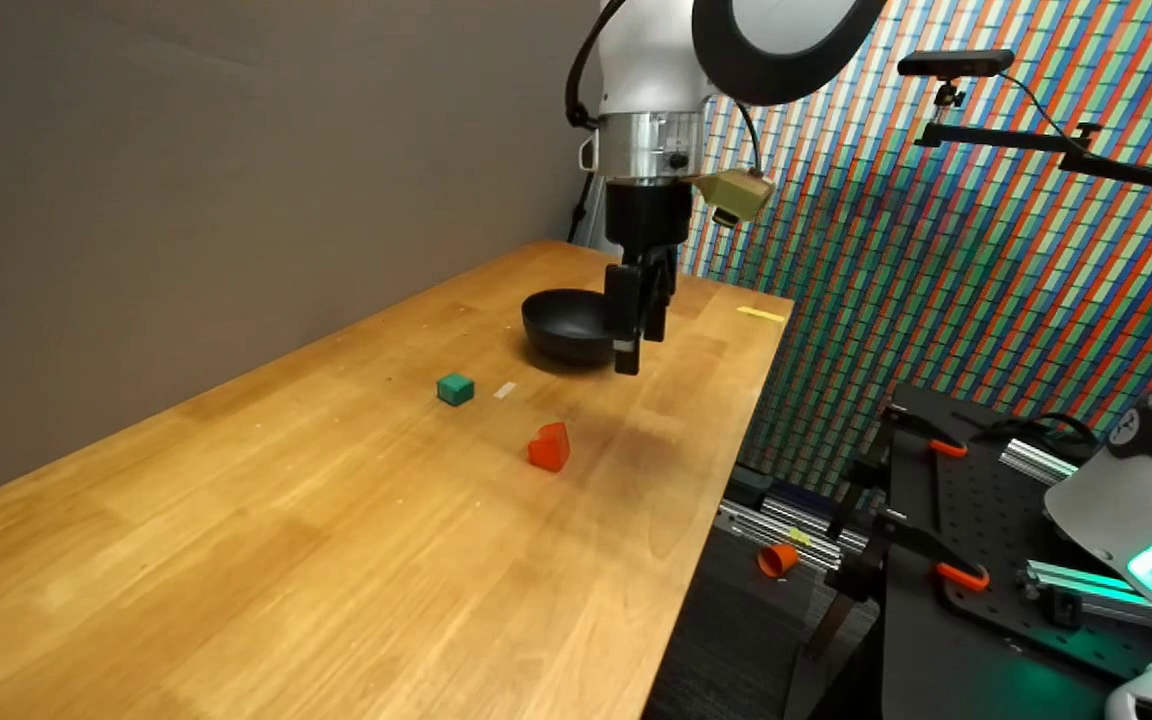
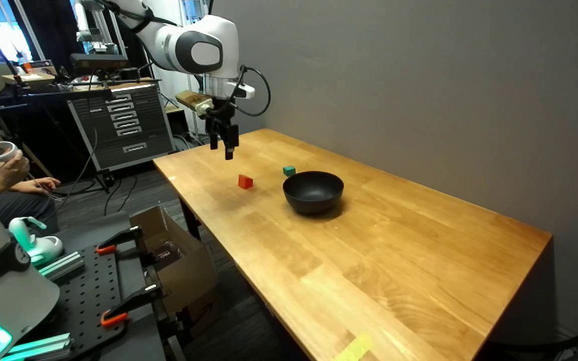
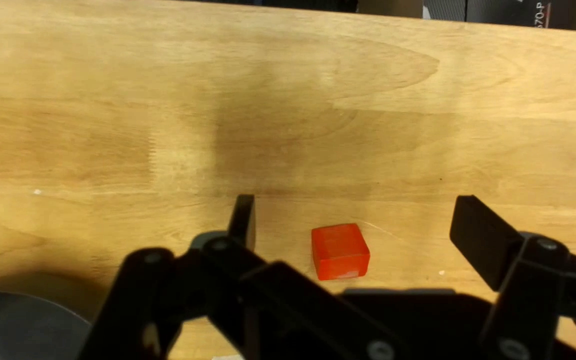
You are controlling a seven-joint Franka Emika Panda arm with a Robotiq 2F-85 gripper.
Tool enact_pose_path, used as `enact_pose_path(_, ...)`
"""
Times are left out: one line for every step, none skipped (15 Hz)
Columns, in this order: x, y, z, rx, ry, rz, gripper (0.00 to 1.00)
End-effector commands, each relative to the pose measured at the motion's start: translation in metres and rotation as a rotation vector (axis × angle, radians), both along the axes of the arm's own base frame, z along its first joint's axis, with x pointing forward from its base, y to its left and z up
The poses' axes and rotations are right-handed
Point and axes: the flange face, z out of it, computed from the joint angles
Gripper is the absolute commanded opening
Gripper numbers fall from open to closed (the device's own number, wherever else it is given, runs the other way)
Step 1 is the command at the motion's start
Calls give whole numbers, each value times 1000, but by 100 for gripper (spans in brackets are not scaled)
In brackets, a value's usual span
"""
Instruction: Pick the green and orange blocks and put them in the bowl
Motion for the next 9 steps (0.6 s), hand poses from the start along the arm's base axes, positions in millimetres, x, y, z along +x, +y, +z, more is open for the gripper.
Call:
enact_pose_path(23,5,-21,-6,-18,37,100)
enact_pose_path(27,7,-29,0,-15,42,100)
enact_pose_path(29,8,-36,2,-12,45,100)
enact_pose_path(33,11,-43,2,-9,44,100)
enact_pose_path(36,13,-49,9,-9,41,100)
enact_pose_path(39,15,-54,14,-6,41,100)
enact_pose_path(42,17,-60,20,-1,42,100)
enact_pose_path(44,19,-64,21,1,39,100)
enact_pose_path(47,19,-69,23,0,33,100)
